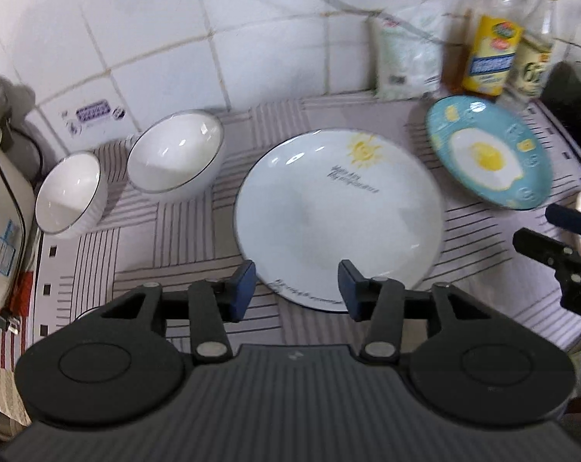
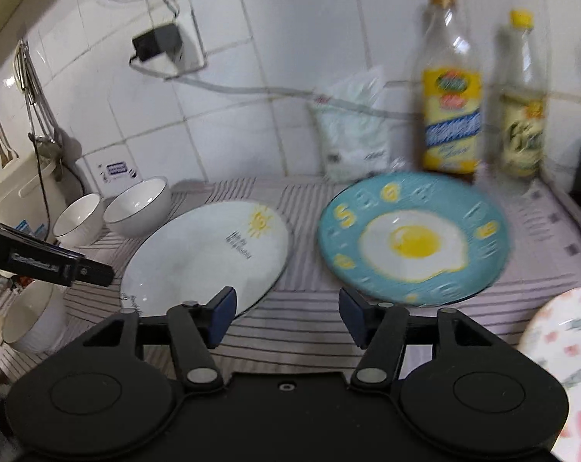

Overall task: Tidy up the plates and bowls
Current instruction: 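Move the left gripper to the blue egg plate and pinch its rim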

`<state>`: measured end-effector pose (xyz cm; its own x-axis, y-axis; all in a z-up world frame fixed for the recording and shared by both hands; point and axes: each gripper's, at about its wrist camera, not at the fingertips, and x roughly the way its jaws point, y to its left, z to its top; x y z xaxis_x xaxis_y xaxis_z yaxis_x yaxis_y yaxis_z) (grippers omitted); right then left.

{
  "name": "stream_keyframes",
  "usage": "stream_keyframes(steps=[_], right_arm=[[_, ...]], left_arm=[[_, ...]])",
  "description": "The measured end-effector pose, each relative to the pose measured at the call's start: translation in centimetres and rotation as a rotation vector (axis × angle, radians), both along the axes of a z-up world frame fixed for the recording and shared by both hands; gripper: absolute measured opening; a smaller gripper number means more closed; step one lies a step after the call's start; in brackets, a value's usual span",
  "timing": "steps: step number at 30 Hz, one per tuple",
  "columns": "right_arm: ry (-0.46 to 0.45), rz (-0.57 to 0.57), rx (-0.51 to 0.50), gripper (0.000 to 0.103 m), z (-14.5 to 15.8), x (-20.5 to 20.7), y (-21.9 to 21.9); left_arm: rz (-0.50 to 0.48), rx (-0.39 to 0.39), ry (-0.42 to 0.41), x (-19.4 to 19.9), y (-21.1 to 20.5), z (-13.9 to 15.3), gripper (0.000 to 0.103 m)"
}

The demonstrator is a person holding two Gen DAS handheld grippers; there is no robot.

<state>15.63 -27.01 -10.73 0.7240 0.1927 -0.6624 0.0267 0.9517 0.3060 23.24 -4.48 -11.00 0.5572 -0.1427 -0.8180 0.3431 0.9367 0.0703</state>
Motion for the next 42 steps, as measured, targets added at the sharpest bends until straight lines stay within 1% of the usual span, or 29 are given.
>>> stream_keyframes(steps=[3, 4, 6, 7, 9, 11, 13, 15, 17, 20, 23, 27, 29, 31, 34, 36, 38, 40, 42], right_arm=[[-0.023, -0.017, -0.040, 0.069, 1.3, -1.2, -1.1], [-0.031, -0.022, -0.046, 0.071, 1.7, -1.5, -1.5], [-0.045, -0.024, -0.052, 0.079, 2.5, -2.3, -2.2], [-0.052, -0.023, -0.057, 0.089, 2.9, -2.7, -2.5], [-0.078, -0.023, -0.069, 0.092, 3.5, -3.5, -3.0], [-0.095, -0.027, -0.088, 0.093, 4.0, -4.2, -3.7], [-0.103, -0.036, -0.099, 0.093, 4.3, -4.6, -4.2], [-0.113, -0.043, -0.113, 0.093, 4.5, -5.0, -4.8], [-0.121, -0.052, -0.128, 0.093, 4.6, -5.2, -5.5], [-0.130, -0.067, -0.130, 0.093, 4.5, -5.4, -6.6], [-0.133, -0.076, -0.140, 0.093, 4.2, -5.3, -7.4], [-0.144, -0.075, -0.156, 0.094, 3.7, -5.1, -8.5], [-0.146, -0.097, -0.144, 0.095, 3.4, -4.8, -9.3], [-0.157, -0.106, -0.141, 0.095, 3.0, -4.4, -9.8], [-0.128, -0.113, -0.157, 0.095, 2.1, -3.1, -10.3], [-0.110, -0.116, -0.137, 0.095, 1.5, -2.1, -10.9], [-0.077, -0.130, -0.111, 0.095, 0.7, -1.1, -11.5], [-0.039, -0.146, -0.082, 0.095, -0.2, -0.1, -12.2], [-0.004, -0.165, -0.042, 0.094, -1.1, 1.0, -12.9]], left_arm=[[-0.025, -0.014, -0.014, -1.1, -1.2, 1.3, 0.053], [-0.032, -0.016, -0.019, -1.4, -1.6, 1.6, 0.057], [-0.042, -0.022, -0.035, -2.2, -2.4, 2.3, 0.063], [-0.046, -0.024, -0.043, -2.5, -2.8, 2.6, 0.066], [-0.050, -0.028, -0.054, -3.0, -3.5, 3.0, 0.071], [-0.052, -0.034, -0.065, -3.4, -4.5, 3.3, 0.076], [-0.052, -0.041, -0.069, -3.7, -5.4, 3.5, 0.076], [-0.055, -0.046, -0.065, -4.0, -6.5, 3.4, 0.079], [-0.061, -0.054, -0.066, -4.3, -7.5, 3.3, 0.089], [-0.059, -0.061, -0.073, -4.6, -9.0, 2.9, 0.092], [-0.060, -0.056, -0.061, -4.4, -10.3, 2.4, 0.095], [-0.028, -0.053, -0.052, -3.9, -11.8, 1.6, 0.097], [0.000, -0.063, -0.037, -3.4, -12.3, 1.1, 0.099], [0.025, -0.070, -0.001, -2.5, -13.0, 0.2, 0.099], [0.061, -0.094, 0.030, -1.3, -13.9, -1.0, 0.099], [0.087, -0.101, 0.040, -0.5, -14.5, -1.8, 0.099], [0.104, -0.135, 0.037, 0.2, -15.1, -2.4, 0.099], [0.128, -0.149, 0.028, 0.7, -15.6, -3.0, 0.099], [0.144, -0.171, 0.045, 1.2, -16.0, -3.5, 0.099]])
